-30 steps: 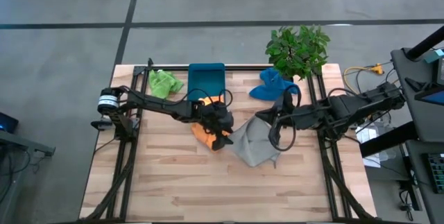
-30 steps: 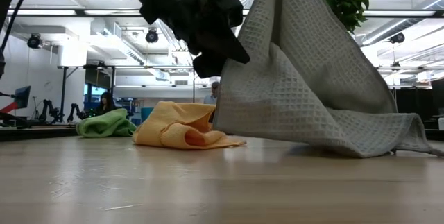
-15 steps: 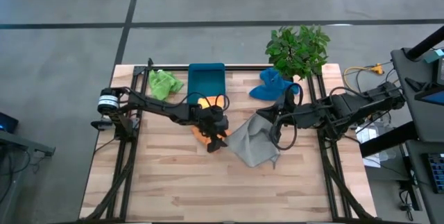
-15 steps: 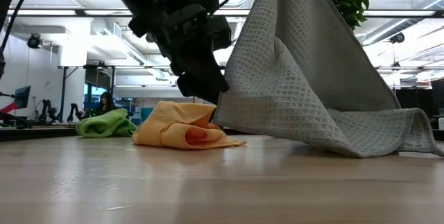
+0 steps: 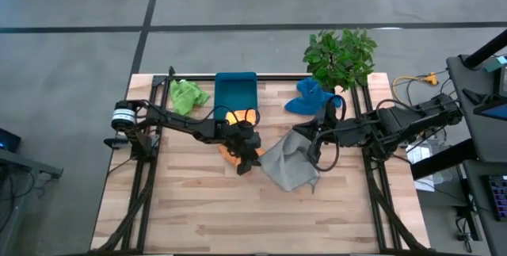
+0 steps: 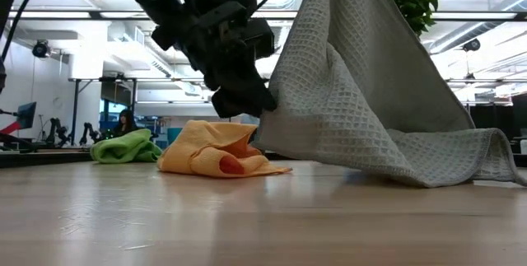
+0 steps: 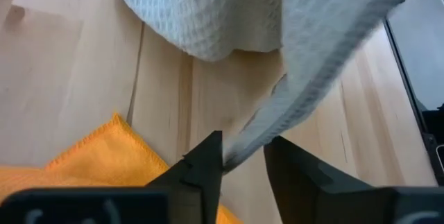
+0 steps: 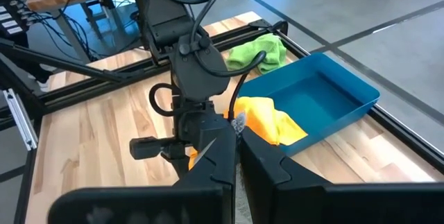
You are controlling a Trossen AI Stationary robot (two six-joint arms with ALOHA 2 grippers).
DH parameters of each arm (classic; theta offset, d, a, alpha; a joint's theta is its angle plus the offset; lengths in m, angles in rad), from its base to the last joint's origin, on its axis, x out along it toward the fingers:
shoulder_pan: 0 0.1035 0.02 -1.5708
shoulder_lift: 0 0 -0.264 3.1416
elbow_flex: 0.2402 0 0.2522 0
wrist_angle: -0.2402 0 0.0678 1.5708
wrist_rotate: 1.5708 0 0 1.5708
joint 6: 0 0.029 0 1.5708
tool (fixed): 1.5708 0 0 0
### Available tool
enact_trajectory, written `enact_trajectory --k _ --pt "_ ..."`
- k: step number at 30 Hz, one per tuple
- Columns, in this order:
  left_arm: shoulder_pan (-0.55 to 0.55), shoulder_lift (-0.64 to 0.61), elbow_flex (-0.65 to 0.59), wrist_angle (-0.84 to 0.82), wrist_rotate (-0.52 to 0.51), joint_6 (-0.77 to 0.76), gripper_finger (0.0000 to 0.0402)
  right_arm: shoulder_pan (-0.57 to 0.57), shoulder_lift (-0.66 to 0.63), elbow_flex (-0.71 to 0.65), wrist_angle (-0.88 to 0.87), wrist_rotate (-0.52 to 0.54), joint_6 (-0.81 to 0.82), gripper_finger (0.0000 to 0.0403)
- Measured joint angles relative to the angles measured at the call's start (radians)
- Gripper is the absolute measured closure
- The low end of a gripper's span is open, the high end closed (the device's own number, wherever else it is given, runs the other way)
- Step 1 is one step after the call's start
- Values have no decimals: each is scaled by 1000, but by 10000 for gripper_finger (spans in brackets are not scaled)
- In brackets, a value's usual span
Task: Fold microfiber towels
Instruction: Prepare the grey microfiber cloth
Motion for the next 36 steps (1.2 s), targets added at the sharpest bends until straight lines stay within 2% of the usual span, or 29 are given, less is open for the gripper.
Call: enact_trajectory --k 9,15,23,33,36 --pt "0 0 0 -12 17 -1 357 0 -12 0 1 0 0 394" --pt "0 -52 0 -100 23 13 398 1 -27 0 -27 1 0 394" --pt "-1 -209 11 -228 -11 60 401 1 -64 -2 -78 8 31 394" --pt "-1 -444 58 -468 -112 127 401 3 -96 -2 -121 9 38 394" --pt "0 -501 83 -533 -114 127 401 3 -96 -2 -121 9 53 394"
